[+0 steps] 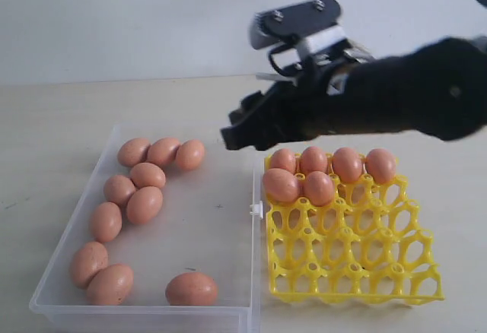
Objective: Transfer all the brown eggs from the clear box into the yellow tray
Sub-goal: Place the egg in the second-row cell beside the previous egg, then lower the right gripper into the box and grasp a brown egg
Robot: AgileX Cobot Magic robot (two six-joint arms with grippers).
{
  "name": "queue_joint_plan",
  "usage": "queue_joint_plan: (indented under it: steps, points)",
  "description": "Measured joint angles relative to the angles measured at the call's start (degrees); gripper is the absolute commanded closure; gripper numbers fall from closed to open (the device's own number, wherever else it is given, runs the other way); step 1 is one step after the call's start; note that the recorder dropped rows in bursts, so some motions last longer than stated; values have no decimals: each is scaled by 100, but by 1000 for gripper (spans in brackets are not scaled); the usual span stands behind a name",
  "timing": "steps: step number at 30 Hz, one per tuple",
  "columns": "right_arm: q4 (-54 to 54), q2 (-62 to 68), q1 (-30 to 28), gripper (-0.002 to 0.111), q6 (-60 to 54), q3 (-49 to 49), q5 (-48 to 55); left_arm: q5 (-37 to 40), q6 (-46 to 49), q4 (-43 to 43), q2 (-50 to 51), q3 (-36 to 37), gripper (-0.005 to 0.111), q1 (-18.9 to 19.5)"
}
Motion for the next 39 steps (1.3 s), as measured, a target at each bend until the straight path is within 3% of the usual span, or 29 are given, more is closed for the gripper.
queue_joint_plan:
  steps: [8,17,32,35,39]
  points:
    - [-134,1563,655,53,198,-2119,1740,0,0,0,0,0,107,0]
    - [-205,3609,676,53,2655,-3993,2780,0,0,0,0,0,107,0]
    - [57,4675,763,53,2820,-4773,3068,0,0,0,0,0,107,0]
    - [57,4690,768,65,2820,-4786,3055,0,0,0,0,0,107,0]
    - [-29,4690,778,103,2820,-4786,3055,0,0,0,0,0,107,0]
